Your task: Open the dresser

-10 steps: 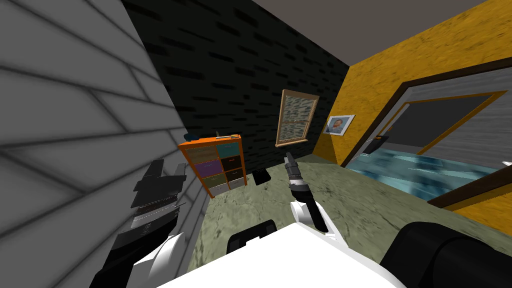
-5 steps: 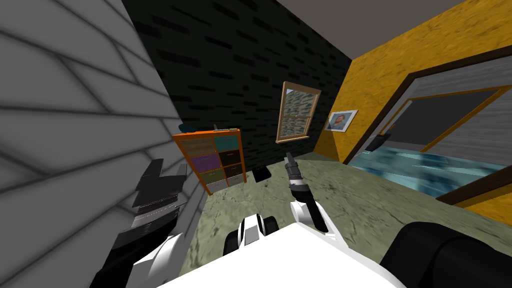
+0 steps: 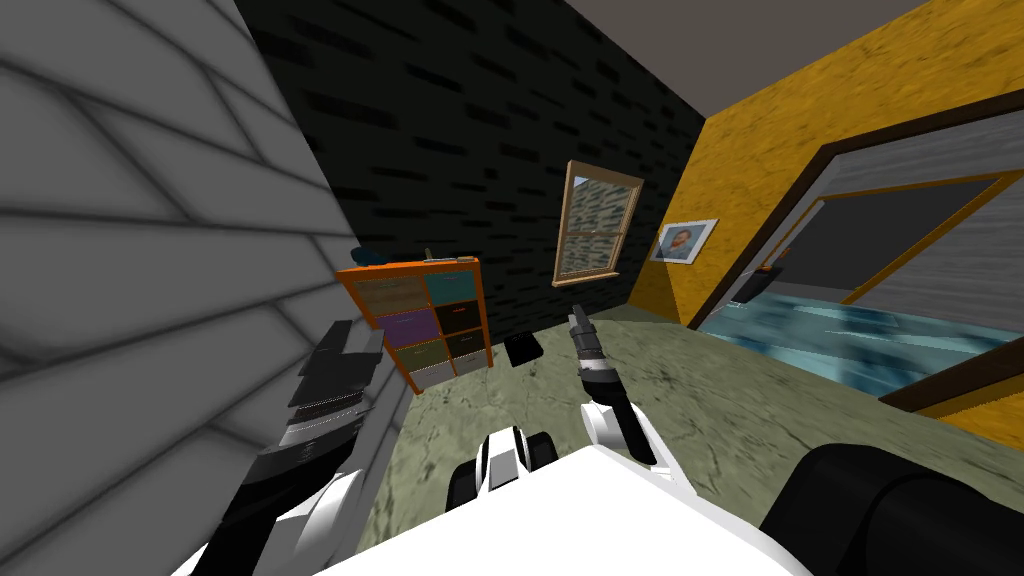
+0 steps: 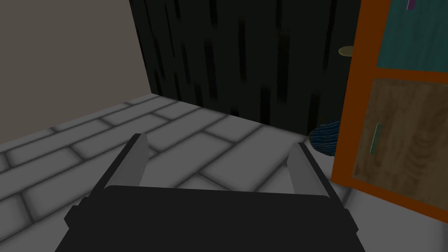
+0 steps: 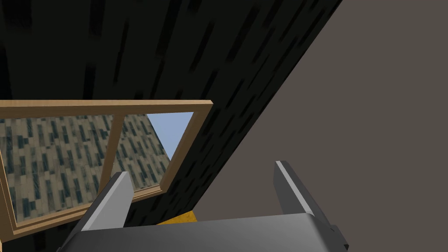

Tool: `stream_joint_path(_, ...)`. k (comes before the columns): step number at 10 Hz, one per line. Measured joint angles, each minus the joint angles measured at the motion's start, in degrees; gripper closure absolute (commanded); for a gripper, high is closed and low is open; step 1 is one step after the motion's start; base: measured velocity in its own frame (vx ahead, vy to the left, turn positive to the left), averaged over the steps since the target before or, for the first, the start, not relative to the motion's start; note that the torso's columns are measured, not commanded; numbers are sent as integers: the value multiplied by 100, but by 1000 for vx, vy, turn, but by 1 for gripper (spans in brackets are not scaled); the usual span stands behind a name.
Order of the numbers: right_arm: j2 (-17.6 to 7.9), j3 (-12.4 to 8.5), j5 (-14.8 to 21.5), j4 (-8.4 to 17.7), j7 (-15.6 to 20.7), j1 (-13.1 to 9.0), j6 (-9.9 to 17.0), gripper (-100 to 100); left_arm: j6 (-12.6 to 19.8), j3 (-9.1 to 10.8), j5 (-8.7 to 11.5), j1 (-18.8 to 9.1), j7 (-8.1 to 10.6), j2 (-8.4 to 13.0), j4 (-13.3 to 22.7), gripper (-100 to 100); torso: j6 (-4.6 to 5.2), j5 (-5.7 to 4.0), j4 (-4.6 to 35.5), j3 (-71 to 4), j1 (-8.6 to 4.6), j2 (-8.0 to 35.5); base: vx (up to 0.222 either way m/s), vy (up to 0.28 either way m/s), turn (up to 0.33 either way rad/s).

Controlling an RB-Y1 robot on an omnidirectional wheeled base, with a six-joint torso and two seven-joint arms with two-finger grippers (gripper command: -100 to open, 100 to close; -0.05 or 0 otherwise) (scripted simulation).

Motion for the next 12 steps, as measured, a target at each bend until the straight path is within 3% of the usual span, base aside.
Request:
stream_joint_path(2,0,0,0,0,0,0,0,0,-55,-5,1,-71,-18,180,269,-100,0,0,2,4,0,9,102,2,-10)
stream_joint_path(6,0,0,0,0,0,0,0,0,-251,-10,10,-190,-67,335,888,-100,0,-2,4,8,-7,14,108,-11,-11)
stream_joint_path(12,0,0,0,0,0,0,0,0,-591,29,52,-412,-116,419,1953,-100,0,0,4,8,1,14,133,-4,-12)
